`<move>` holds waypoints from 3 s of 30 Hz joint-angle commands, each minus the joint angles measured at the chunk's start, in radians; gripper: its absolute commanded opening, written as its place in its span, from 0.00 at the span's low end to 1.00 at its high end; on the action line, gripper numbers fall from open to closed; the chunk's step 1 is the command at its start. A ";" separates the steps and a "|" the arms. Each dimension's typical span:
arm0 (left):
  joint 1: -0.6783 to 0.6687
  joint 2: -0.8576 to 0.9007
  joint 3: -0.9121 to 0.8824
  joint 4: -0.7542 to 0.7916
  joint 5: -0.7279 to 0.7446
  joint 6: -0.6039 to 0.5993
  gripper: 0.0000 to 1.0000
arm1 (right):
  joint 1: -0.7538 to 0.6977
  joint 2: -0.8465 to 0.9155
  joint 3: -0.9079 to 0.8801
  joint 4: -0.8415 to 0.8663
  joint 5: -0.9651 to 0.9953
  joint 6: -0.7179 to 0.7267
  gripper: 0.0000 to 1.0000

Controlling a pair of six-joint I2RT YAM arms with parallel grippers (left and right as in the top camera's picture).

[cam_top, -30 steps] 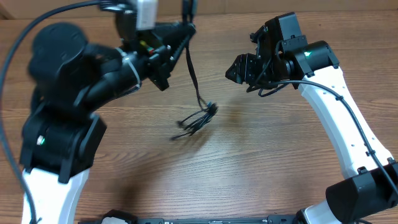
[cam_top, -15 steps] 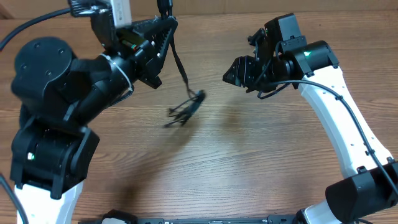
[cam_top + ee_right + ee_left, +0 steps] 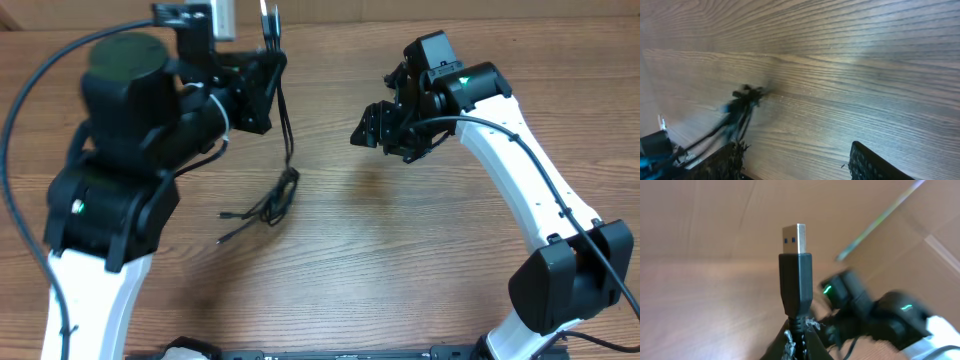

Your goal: Untangle cables

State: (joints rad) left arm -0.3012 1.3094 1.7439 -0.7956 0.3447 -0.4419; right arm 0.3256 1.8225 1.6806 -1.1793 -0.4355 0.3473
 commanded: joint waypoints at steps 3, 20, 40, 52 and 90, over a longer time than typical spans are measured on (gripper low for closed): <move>-0.015 0.131 0.019 -0.089 -0.031 0.024 0.04 | -0.091 -0.008 -0.003 -0.011 0.035 -0.008 0.66; -0.344 0.507 0.019 -0.146 -0.132 0.293 0.66 | -0.593 -0.050 0.089 -0.248 0.033 -0.200 0.72; -0.310 0.516 -0.161 -0.398 -0.396 0.095 0.81 | -0.568 -0.050 0.088 -0.245 0.031 -0.223 0.78; -0.286 0.516 -0.465 -0.329 -0.403 -0.100 0.53 | -0.555 -0.050 0.088 -0.245 0.034 -0.222 0.79; -0.158 0.599 -0.628 -0.138 -0.372 -0.221 0.34 | -0.492 -0.048 0.088 -0.240 0.042 -0.226 0.84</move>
State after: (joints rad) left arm -0.4965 1.8523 1.1320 -0.9413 -0.0696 -0.7063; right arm -0.1696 1.8107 1.7412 -1.4242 -0.3996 0.1295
